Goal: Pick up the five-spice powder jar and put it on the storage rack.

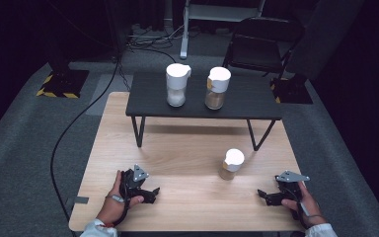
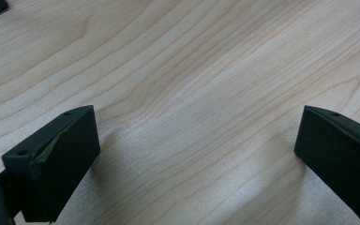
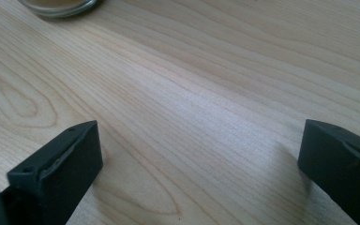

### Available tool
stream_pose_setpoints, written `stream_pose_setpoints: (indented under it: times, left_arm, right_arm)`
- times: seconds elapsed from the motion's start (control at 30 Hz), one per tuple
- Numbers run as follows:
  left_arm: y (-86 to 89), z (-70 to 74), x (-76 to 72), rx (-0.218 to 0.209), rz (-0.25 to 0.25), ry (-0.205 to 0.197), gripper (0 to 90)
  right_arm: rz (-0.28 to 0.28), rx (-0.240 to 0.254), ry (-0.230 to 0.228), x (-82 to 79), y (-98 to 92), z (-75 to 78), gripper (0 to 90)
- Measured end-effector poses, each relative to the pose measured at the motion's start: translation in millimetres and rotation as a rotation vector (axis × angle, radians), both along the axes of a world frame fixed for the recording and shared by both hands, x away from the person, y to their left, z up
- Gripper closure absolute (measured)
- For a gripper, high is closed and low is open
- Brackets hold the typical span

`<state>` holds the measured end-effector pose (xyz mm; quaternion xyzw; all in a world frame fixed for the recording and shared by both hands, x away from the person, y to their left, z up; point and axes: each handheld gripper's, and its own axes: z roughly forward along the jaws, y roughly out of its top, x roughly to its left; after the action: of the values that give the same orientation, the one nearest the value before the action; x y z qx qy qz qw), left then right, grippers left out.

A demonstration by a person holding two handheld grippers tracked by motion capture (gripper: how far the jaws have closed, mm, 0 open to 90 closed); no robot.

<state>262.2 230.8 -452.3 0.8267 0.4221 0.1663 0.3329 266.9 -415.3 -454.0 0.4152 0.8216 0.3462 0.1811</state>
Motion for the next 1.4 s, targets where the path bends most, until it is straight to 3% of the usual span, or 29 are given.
stream_pose_setpoints:
  times: [0.57, 0.83, 1.4]
  left_arm:
    - [0.0, 0.1, 0.1, 0.000, 0.000, 0.000, 0.0]
    - [0.0, 0.0, 0.1, 0.000, 0.000, 0.000, 0.0]
    - [-0.1, 0.0, 0.1, -0.001, 0.000, 0.001, 0.0]
  right_arm:
    - [0.000, 0.000, 0.001, 0.0, -0.4, 0.2, 0.0]
    - [-0.006, -0.007, -0.016, -2.6, -1.1, -0.1, 1.4]
    - [0.010, 0.028, -0.055, -9.4, -6.2, 5.7, 1.4]
